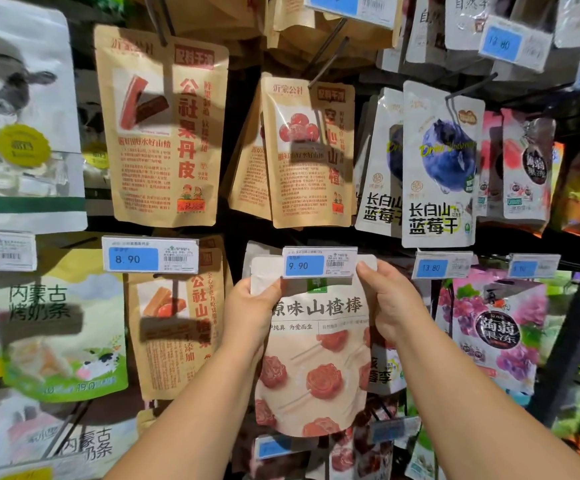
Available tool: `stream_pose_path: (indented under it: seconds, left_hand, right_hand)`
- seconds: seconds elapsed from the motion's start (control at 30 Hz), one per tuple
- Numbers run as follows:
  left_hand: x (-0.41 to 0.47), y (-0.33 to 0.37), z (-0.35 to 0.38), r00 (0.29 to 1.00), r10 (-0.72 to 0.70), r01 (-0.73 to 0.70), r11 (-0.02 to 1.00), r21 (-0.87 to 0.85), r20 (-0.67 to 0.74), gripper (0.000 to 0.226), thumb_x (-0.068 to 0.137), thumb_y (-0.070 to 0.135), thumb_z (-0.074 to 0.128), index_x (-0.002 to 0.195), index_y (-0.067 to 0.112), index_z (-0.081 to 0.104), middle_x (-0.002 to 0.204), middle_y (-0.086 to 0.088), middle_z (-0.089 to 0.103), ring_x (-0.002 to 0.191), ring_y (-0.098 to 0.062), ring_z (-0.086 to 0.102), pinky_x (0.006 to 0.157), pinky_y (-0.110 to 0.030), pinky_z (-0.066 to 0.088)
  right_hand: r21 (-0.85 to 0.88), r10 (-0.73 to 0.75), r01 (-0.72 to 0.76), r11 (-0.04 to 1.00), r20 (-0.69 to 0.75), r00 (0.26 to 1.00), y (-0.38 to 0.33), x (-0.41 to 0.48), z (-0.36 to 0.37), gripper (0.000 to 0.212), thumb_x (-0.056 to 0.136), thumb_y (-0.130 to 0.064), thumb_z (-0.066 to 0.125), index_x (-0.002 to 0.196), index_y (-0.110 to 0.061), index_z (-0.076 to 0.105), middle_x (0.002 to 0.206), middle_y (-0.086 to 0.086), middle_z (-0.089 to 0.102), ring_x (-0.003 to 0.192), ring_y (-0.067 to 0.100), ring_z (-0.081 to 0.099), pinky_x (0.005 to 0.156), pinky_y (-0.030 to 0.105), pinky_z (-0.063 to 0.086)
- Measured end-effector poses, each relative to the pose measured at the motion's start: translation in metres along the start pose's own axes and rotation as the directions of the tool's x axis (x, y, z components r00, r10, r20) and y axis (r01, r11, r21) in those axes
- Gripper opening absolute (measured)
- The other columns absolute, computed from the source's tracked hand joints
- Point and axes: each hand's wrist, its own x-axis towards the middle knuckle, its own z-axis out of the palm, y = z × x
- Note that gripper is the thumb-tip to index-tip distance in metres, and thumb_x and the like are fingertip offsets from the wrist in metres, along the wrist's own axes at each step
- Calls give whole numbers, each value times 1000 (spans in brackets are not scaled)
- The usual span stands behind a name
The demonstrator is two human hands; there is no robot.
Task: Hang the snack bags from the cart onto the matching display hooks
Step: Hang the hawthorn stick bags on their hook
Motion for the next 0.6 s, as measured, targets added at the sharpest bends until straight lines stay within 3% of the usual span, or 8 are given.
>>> stream_pose_path:
  seconds: [0.27, 0.43, 0.6]
  left_hand:
    - [8, -4, 0, 1000, 5, -3, 998, 63, -29, 25, 78, 35, 77, 95, 18, 70, 85, 0, 77, 80, -22, 73, 77, -52, 59]
    - [11, -4, 2, 998, 5, 0, 996, 84, -58, 19, 80, 32, 76, 92, 19, 69, 84, 0, 76, 79, -22, 73, 75, -50, 59]
    - [16, -4, 2, 994, 27, -12, 990, 143, -102, 11, 81, 28, 75, 87, 21, 69, 82, 4, 75, 82, -21, 71, 76, -45, 59]
  right_hand:
    - [-92, -25, 17, 996, -86, 996, 4, 4, 12, 19, 79, -8, 77, 96, -9, 70, 81, 9, 77, 66, 20, 72, 51, 27, 54]
    - [-210, -102, 67, 975, -165, 981, 9, 8, 18, 13, 80, -6, 74, 91, -12, 71, 87, 5, 75, 72, 14, 69, 56, 22, 53]
    - [-361, -118, 38, 932, -203, 972, 18, 13, 17, 12, 79, -19, 79, 87, -18, 71, 87, -2, 76, 86, 19, 72, 79, 38, 59]
